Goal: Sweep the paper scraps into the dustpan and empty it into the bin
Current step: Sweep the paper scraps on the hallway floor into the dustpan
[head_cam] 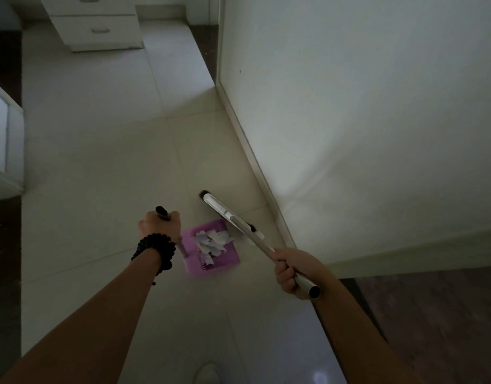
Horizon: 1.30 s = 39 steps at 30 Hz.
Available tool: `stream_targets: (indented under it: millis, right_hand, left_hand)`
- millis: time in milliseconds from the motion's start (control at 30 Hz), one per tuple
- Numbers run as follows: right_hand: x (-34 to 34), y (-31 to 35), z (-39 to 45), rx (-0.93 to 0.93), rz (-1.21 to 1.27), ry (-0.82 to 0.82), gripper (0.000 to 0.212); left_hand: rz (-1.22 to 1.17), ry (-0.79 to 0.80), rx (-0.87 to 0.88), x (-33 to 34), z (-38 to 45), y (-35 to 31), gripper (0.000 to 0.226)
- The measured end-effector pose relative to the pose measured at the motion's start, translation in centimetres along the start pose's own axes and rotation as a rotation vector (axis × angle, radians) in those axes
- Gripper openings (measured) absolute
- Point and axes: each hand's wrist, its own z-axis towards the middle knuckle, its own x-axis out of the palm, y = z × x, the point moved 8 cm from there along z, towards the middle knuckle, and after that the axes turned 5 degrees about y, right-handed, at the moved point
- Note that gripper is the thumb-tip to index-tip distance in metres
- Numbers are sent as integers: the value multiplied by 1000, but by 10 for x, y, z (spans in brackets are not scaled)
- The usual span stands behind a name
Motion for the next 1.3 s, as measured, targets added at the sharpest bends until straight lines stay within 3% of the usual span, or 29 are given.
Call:
stream_targets:
  millis: [133, 267, 400, 567, 700, 833, 967, 1167, 1300]
  right_hand:
    - [-20, 2, -17, -19, -62, -41, 6]
    - [-43, 1, -25, -35, -127, -137, 23]
    - [-47, -16, -17, -43, -79, -177, 22]
    - [-32, -55, -1, 79, 170, -78, 33]
    - [-13, -84, 3, 85, 185, -52, 22]
    - [15, -84, -7, 78, 273, 22, 29]
    - [32, -69, -13, 99, 240, 51, 30]
    - [55, -61, -20, 119, 214, 103, 26]
    - [57, -69, -33, 112, 237, 122, 25]
  left_hand:
    - [0, -34, -8, -6, 2, 12, 45]
    - [29, -45, 13, -5, -6, 17, 43]
    - [1, -29, -14, -5, -10, 21, 34]
    - [6, -24, -14, 3, -11, 15, 39]
    - [42, -18, -10, 9, -17, 6, 36]
    - [24, -47, 16, 10, -17, 5, 33]
    - [12, 31, -36, 14, -22, 12, 27]
    - [11, 30, -62, 8, -32, 29, 27]
    - [-119, -1, -119, 3, -46, 52, 31]
